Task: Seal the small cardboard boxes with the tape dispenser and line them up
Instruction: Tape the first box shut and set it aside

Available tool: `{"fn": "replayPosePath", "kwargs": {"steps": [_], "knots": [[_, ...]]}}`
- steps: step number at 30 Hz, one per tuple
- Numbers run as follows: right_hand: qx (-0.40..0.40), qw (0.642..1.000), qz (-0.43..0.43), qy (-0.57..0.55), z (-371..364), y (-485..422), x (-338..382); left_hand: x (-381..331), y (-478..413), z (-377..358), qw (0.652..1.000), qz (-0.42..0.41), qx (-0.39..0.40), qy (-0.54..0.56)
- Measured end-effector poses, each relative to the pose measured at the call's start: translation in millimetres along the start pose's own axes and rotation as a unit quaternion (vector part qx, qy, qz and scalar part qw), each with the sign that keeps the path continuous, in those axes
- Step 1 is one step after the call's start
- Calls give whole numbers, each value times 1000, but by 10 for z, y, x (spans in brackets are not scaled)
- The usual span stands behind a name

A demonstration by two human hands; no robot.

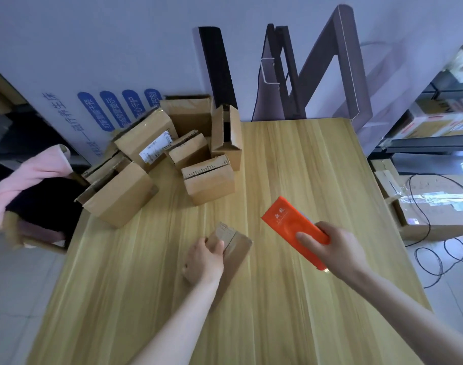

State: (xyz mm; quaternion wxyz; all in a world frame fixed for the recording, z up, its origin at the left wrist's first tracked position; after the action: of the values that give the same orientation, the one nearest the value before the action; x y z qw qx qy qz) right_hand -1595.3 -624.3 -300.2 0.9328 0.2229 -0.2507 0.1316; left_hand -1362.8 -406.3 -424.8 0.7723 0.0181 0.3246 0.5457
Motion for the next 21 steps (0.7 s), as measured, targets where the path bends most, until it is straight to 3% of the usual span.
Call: {"fn": "replayPosePath", "kwargs": {"steps": [2,4,6,9,13,21], "knots": [[7,998,20,-61,35,54,107,30,35,-25,997,7,6,80],[16,994,44,-97,66,122,223,-204,50,132,985,-44,-8,164],[30,989,69,-130,92,192,338,-625,129,406,952,-114,1,284],[40,983,100,-146,148,296,507,-1177,324,751,904,-157,85,388],[33,983,124,-127,180,372,626,-1480,575,1015,886,-191,164,389],[27,985,134,-107,206,450,729,-1508,724,1237,902,-250,108,335]]}}
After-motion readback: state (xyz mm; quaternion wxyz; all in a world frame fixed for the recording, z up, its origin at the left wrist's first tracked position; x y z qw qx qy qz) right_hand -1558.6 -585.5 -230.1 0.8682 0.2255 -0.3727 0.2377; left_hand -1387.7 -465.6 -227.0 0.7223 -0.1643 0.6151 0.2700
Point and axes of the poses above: each hand's wrist, its own y-axis away from the middle knuckle, its own z-axis out of the back of the hand, x = y × z, the point moved 10 cm from there along -y, towards the middle knuckle, and after that the axes turned 10 degrees about -z, right-handed, at the moved point
